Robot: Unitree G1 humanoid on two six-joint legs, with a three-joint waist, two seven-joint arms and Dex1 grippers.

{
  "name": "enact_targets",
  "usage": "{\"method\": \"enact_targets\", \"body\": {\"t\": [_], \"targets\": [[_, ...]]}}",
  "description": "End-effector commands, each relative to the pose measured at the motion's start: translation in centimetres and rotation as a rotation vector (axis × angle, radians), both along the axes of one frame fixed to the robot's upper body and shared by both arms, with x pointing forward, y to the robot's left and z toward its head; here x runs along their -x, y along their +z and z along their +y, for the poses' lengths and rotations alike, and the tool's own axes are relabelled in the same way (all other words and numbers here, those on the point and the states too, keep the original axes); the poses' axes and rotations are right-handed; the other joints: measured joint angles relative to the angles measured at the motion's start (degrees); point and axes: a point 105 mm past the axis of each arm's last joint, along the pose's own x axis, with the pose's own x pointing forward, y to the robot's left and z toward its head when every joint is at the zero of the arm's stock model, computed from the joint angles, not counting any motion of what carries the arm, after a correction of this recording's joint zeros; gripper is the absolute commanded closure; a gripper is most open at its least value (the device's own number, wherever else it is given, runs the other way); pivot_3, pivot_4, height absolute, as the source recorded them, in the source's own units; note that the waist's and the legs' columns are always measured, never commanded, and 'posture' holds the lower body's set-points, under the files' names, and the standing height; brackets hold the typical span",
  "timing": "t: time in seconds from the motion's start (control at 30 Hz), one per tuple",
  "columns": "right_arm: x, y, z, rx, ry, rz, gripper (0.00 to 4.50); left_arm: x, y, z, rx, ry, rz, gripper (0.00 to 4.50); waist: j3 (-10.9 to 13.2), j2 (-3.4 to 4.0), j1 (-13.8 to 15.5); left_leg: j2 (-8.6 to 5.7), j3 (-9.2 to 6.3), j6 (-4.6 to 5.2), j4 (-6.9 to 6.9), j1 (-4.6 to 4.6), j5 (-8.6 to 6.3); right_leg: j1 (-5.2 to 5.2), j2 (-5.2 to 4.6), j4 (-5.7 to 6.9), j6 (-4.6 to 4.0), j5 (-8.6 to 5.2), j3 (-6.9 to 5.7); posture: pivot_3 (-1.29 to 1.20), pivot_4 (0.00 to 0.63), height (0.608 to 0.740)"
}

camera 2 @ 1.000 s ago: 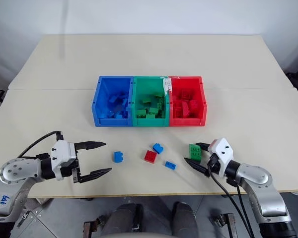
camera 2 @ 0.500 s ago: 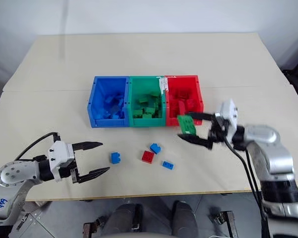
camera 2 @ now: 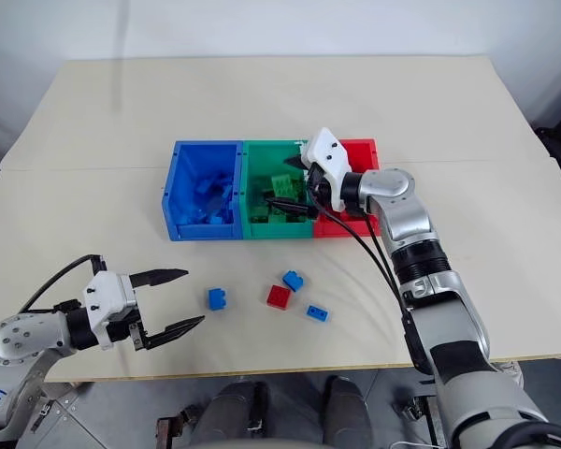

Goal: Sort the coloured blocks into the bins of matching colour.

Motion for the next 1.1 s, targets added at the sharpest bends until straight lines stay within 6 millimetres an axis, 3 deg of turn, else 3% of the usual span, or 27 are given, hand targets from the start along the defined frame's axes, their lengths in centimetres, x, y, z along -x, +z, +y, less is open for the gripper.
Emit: {"method": "enact_targets", "body": {"t": [0.03, 0.23, 0.33, 0.43, 0.5, 0.57, 0.7, 0.77, 0.87, 1.1], "targets": [[0.7, 1.8, -0.4, -0.041, 0.057, -0.046, 0.03, 0.5, 0.9, -0.3, 0.003, -0.008, -0.038, 0.00, 0.0, 0.00, 0.0, 0.00, 0.02, 0.00, 0.01, 0.00, 0.00, 0.00, 0.01, 0.01, 0.00, 0.00, 0.00, 0.00, 0.150, 0.740], [4.1, 1.1, -6.3, -0.055, 0.135, -0.022, 0.03, 0.5, 1.3, -0.3, 0.026, -0.027, -0.022, 0.00, 0.0, 0.00, 1.0, -0.03, 0.02, 0.01, 0.05, -0.01, 0.00, 0.10, -0.01, -0.01, 0.00, 0.00, -0.05, 0.00, 0.150, 0.740], [6.3, -0.8, -11.5, 0.008, 0.086, -0.012, 0.03, 0.2, 1.2, 0.1, 0.023, -0.036, -0.009, 0.00, 0.0, 0.00, 0.9, -0.04, 0.07, 0.08, 0.05, 0.00, -0.05, 0.18, -0.02, -0.11, 0.01, 0.01, -0.10, 0.00, 0.150, 0.740], [8.5, -2.4, -15.4, 0.053, 0.019, 0.000, 0.03, -0.1, 1.3, 0.3, 0.025, -0.054, -0.004, 0.00, 0.0, 0.00, 1.2, -0.04, 0.21, 0.07, 0.04, 0.04, -0.05, 0.21, 0.00, -0.13, 0.01, 0.01, -0.14, 0.00, 0.150, 0.740], [10.0, -3.2, -18.1, 0.052, -0.037, 0.096, 0.03, -0.4, 1.2, 0.2, 0.027, -0.075, -0.001, 0.00, 0.0, 0.01, 1.1, -0.12, 0.34, 0.07, 0.05, 0.07, -0.05, 0.22, 0.00, -0.13, 0.03, 0.01, -0.14, 0.00, 0.150, 0.740], [11.3, -3.4, -19.3, 0.052, -0.052, 0.157, 0.03, -0.6, 1.2, 0.2, 0.029, -0.087, 0.006, 0.00, 0.0, 0.01, 0.8, -0.14, 0.45, 0.07, 0.08, 0.14, -0.04, 0.22, 0.00, -0.09, 0.04, 0.02, -0.11, 0.00, 0.150, 0.740], [11.6, -4.0, -22.1, 0.079, -0.190, 0.107, 0.03, -1.4, 1.2, 0.8, 0.033, -0.077, -0.008, 0.00, 0.0, 0.00, 0.2, 0.03, 0.73, 0.03, 0.08, 0.44, -0.02, 0.28, 0.02, 0.04, -0.01, 0.07, -0.07, 0.00, 0.150, 0.740], [11.7, -4.4, -22.3, 0.086, -0.201, 0.100, 0.03, -1.5, 1.3, 0.9, 0.037, -0.076, -0.012, 0.00, 0.0, 0.00, 0.2, 0.11, 0.83, 0.01, 0.07, 0.59, -0.01, 0.30, 0.02, 0.00, -0.04, 0.08, 0.00, 0.00, 0.150, 0.740], [11.6, -4.8, -21.0, 0.091, -0.153, 0.096, 0.03, -1.6, 1.3, 1.2, 0.031, -0.071, -0.018, 0.00, 0.0, 0.00, 0.3, 0.26, 0.97, 0.00, 0.05, 0.74, -0.02, 0.33, 0.00, 0.01, -0.04, 0.08, 0.15, 0.00, 0.150, 0.740], [10.0, -4.8, -12.4, 0.134, 0.154, 0.135, 0.03, -1.1, 0.9, 1.7, 0.035, -0.028, -0.016, 0.00, 0.0, 0.01, -0.1, 0.33, 0.71, -0.02, 0.03, 0.85, -0.04, 0.27, -0.03, 0.05, -0.11, 0.12, 0.20, 0.00, 0.150, 0.740]]}}
